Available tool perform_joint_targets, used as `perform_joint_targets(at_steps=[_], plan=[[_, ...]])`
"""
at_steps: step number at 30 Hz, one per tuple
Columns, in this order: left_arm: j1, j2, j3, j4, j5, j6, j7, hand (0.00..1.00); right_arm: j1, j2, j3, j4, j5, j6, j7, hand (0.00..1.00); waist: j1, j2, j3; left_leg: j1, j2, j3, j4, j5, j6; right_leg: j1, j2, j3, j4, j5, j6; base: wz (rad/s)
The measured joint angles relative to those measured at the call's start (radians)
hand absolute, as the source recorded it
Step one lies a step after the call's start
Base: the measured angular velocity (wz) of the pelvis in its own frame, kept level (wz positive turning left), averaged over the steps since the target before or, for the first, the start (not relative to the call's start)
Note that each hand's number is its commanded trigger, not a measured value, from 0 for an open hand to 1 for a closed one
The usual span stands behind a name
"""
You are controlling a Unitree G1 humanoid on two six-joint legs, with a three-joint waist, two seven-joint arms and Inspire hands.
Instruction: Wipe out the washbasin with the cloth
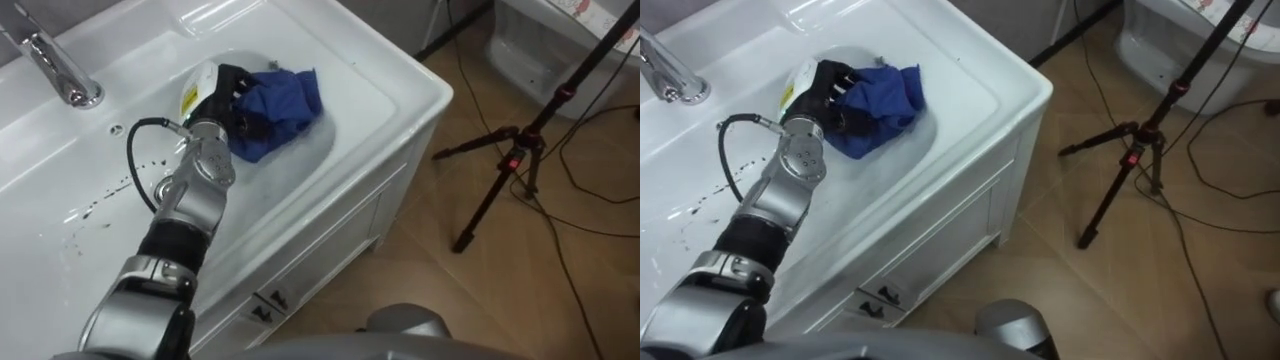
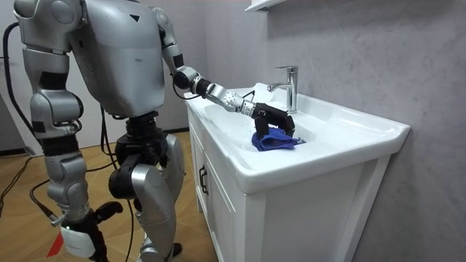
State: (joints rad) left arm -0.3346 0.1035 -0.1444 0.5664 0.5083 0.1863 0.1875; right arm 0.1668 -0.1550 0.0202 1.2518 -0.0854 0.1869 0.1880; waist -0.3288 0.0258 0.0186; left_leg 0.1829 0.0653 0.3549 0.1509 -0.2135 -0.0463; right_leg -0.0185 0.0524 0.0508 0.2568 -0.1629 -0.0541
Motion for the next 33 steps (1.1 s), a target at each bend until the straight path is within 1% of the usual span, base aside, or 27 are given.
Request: perform_joint_targets(at_steps=[2, 5, 7, 9, 11, 14, 16, 17, 19, 21, 23, 25, 26, 27, 28, 30, 31, 32, 33], plan=[[0.0, 0.001, -0.014, -0.03, 0.003, 0.005, -0.003, 1.0, 0.002, 0.0, 0.002, -0.002, 0.0, 0.002, 0.001, 0.0, 0.0, 0.0, -0.0004, 0.0, 0.0, 0.0, 0.0, 0.0, 0.0, 0.0, 0.0, 0.0, -0.006, 0.0, 0.001, 0.02], [-0.006, 0.0, -0.041, -0.085, 0.003, 0.007, -0.006, 1.0, 0.002, 0.0, 0.003, -0.006, 0.0, 0.018, 0.008, 0.0, -0.001, 0.002, -0.002, 0.001, 0.0, 0.0, 0.0, 0.0, 0.0, 0.006, -0.001, -0.002, -0.019, 0.003, 0.002, 0.03], [-0.023, -0.001, -0.056, -0.087, 0.003, 0.011, -0.011, 1.0, 0.003, 0.0, 0.005, -0.01, 0.002, 0.024, 0.011, 0.0, -0.001, 0.004, -0.0043, 0.002, 0.0, 0.002, 0.0, 0.0, 0.0, 0.007, -0.001, -0.004, -0.018, 0.003, 0.002, 0.0], [-0.024, -0.004, -0.058, -0.098, 0.01, 0.016, -0.024, 1.0, 0.005, 0.0, 0.005, -0.011, 0.002, 0.025, 0.011, 0.0, -0.002, 0.009, -0.0077, 0.004, 0.001, 0.003, 0.0, 0.0, 0.0, 0.008, 0.001, -0.003, -0.015, 0.004, 0.001, -0.05], [-0.024, -0.002, -0.058, -0.097, 0.025, 0.023, -0.025, 1.0, 0.008, 0.0, 0.005, -0.011, 0.002, 0.025, 0.011, 0.0, -0.001, 0.011, -0.0087, 0.004, 0.004, 0.005, 0.0, 0.0, 0.0, 0.013, 0.003, -0.002, -0.014, 0.005, -0.001, 0.0], [-0.021, 0.01, -0.058, -0.095, 0.056, 0.026, -0.027, 1.0, 0.011, 0.0, 0.004, -0.009, 0.001, 0.027, 0.01, 0.0, 0.002, 0.009, -0.0075, 0.006, 0.009, 0.019, 0.0, 0.0, 0.0, 0.014, 0.009, 0.002, -0.015, 0.007, -0.005, -0.03], [-0.021, 0.012, -0.058, -0.092, 0.084, 0.026, -0.029, 1.0, 0.013, 0.0, 0.001, -0.009, 0.0, 0.026, 0.011, 0.0, 0.003, 0.007, -0.0058, 0.01, 0.012, 0.023, 0.0, 0.0, 0.0, 0.019, 0.011, 0.004, -0.018, 0.008, -0.007, -0.03], [-0.021, 0.012, -0.058, -0.086, 0.116, 0.025, -0.029, 1.0, 0.012, -0.001, -0.002, -0.009, 0.002, 0.023, 0.011, 0.0, 0.005, 0.007, -0.0033, 0.015, 0.013, 0.024, 0.0, 0.0, 0.0, 0.023, 0.013, 0.007, -0.018, 0.008, -0.007, -0.1], [-0.021, 0.013, -0.052, -0.058, 0.142, 0.016, -0.027, 1.0, 0.012, -0.002, -0.004, -0.012, 0.003, 0.022, 0.009, 0.0, 0.01, 0.005, -0.0021, 0.021, 0.014, 0.024, 0.0, 0.0, 0.0, 0.026, 0.018, 0.018, -0.017, 0.009, -0.009, -0.14], [-0.021, 0.026, -0.05, -0.003, 0.162, -0.002, -0.021, 1.0, 0.014, -0.002, -0.005, -0.015, 0.004, 0.02, 0.008, 0.0, 0.008, 0.004, 0.0013, 0.027, 0.015, 0.017, 0.0, 0.0, 0.0, 0.036, 0.019, 0.018, -0.019, 0.01, -0.01, -0.03], [-0.021, 0.026, -0.038, 0.025, 0.176, -0.004, -0.021, 1.0, 0.02, -0.002, -0.006, -0.021, 0.008, 0.019, 0.006, 0.0, 0.015, 0.007, 0.0011, 0.031, 0.014, 0.019, 0.0, 0.0, 0.0, 0.037, 0.019, 0.021, -0.02, 0.01, -0.01, -0.03], [-0.021, 0.036, -0.031, 0.072, 0.205, -0.005, -0.017, 1.0, 0.022, -0.002, -0.006, -0.02, 0.012, 0.022, 0.002, 0.0, 0.025, 0.011, -0.0002, 0.034, 0.014, 0.018, 0.0, 0.0, 0.0, 0.037, 0.021, 0.027, -0.02, 0.01, -0.01, -0.07], [-0.021, 0.047, -0.025, 0.127, 0.227, -0.008, -0.014, 1.0, 0.023, -0.003, -0.009, -0.02, 0.005, 0.023, -0.004, 0.0, 0.029, 0.016, -0.0035, 0.035, 0.014, 0.018, 0.0, 0.0, 0.0, 0.036, 0.022, 0.029, -0.018, 0.01, -0.01, -0.07], [-0.017, 0.06, -0.013, 0.179, 0.253, -0.002, -0.014, 1.0, 0.023, -0.003, -0.015, -0.02, 0.005, 0.023, -0.01, 0.0, 0.03, 0.021, -0.0069, 0.034, 0.014, 0.017, 0.001, 0.0, 0.0, 0.034, 0.022, 0.029, -0.017, 0.01, -0.01, -0.05], [-0.014, 0.068, -0.012, 0.2, 0.263, 0.002, -0.014, 1.0, 0.023, -0.002, -0.015, -0.02, 0.005, 0.023, -0.014, 0.0, 0.03, 0.022, -0.0077, 0.032, 0.014, 0.016, 0.001, 0.0, 0.0, 0.032, 0.022, 0.028, -0.016, 0.011, -0.011, 0.0], [0.023, 0.087, 0.035, 0.225, 0.309, 0.01, -0.011, 1.0, 0.031, -0.003, -0.023, -0.021, 0.014, 0.023, -0.03, 0.0, 0.042, 0.026, -0.011, 0.026, 0.014, 0.008, 0.001, 0.0, 0.0, 0.019, 0.023, 0.027, -0.013, 0.012, -0.012, 0.0], [0.029, 0.092, 0.037, 0.233, 0.315, 0.011, -0.006, 1.0, 0.035, -0.004, -0.023, -0.02, 0.021, 0.023, -0.034, 0.0, 0.047, 0.026, -0.0108, 0.025, 0.014, 0.002, 0.001, 0.0, 0.0, 0.019, 0.023, 0.026, -0.013, 0.013, -0.012, 0.0], [0.035, 0.102, 0.046, 0.259, 0.318, 0.011, -0.003, 1.0, 0.046, -0.008, -0.023, -0.021, 0.027, 0.023, -0.035, 0.0, 0.063, 0.027, -0.0111, 0.026, 0.015, -0.003, 0.001, 0.0, 0.0, 0.022, 0.024, 0.025, -0.01, 0.013, -0.013, 0.0], [0.048, 0.114, 0.057, 0.269, 0.318, 0.015, -0.003, 1.0, 0.055, -0.011, -0.023, -0.022, 0.031, 0.021, -0.035, 0.0, 0.066, 0.026, -0.011, 0.026, 0.016, -0.004, 0.001, 0.0, 0.0, 0.023, 0.024, 0.022, -0.008, 0.014, -0.014, 0.05]])
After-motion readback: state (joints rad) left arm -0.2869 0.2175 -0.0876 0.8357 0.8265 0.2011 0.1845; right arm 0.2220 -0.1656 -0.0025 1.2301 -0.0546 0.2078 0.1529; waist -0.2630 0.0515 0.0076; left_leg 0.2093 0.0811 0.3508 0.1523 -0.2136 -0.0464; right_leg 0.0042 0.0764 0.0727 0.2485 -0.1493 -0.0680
